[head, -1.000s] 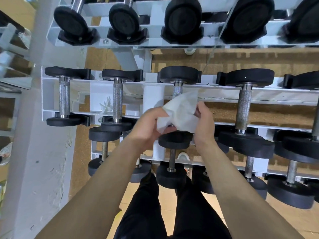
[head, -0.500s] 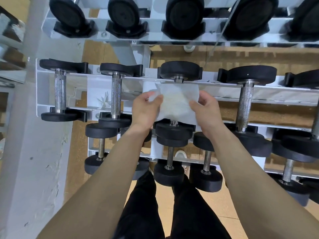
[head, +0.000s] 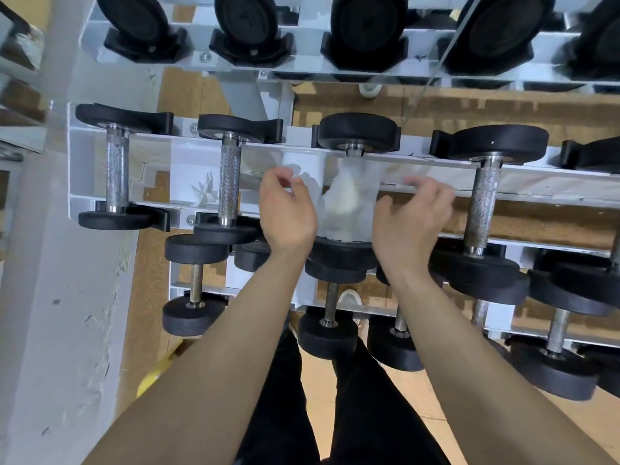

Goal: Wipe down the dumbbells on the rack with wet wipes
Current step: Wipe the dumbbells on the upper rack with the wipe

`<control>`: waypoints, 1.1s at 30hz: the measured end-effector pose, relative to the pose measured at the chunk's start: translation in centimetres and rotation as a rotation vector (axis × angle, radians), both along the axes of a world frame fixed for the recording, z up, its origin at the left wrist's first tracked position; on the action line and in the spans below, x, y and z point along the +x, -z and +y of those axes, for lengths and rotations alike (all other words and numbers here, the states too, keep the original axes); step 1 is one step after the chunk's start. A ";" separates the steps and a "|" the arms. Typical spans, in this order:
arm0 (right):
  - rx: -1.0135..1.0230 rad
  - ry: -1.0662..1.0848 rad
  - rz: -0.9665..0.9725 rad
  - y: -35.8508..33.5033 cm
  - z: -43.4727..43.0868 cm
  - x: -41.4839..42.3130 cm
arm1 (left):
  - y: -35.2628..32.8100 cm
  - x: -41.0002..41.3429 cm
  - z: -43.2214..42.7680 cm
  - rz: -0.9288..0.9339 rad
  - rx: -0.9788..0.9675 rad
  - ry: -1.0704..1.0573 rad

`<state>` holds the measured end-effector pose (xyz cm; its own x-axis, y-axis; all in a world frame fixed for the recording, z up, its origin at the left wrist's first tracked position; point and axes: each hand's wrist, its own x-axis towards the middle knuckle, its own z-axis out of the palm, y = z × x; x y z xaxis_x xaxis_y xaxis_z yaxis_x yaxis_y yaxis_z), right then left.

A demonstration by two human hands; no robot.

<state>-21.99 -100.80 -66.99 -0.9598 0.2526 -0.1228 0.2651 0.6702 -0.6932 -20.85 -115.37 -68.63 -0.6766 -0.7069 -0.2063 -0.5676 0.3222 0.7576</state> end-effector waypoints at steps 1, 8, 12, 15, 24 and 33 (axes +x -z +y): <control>-0.015 -0.089 -0.077 0.1 -0.8 0.3 | 0.2 0.5 0.5 0.065 0.008 -0.025; -0.106 -0.274 -0.519 3.1 -5.4 -1.8 | 1.9 1.9 3.5 0.213 0.228 -0.288; -0.131 -0.248 -0.487 3.8 -4.5 -3.7 | 2.1 1.4 4.3 0.167 0.257 -0.329; -0.332 -0.166 -0.498 3.5 -4.2 -4.5 | 2.3 1.3 4.3 0.120 0.285 -0.351; -1.202 0.036 -0.778 4.2 -4.4 -7.2 | 2.1 1.3 4.2 0.114 0.277 -0.333; -1.163 -0.155 -0.925 4.3 -2.9 -5.4 | 2.0 1.5 4.3 0.159 0.242 -0.272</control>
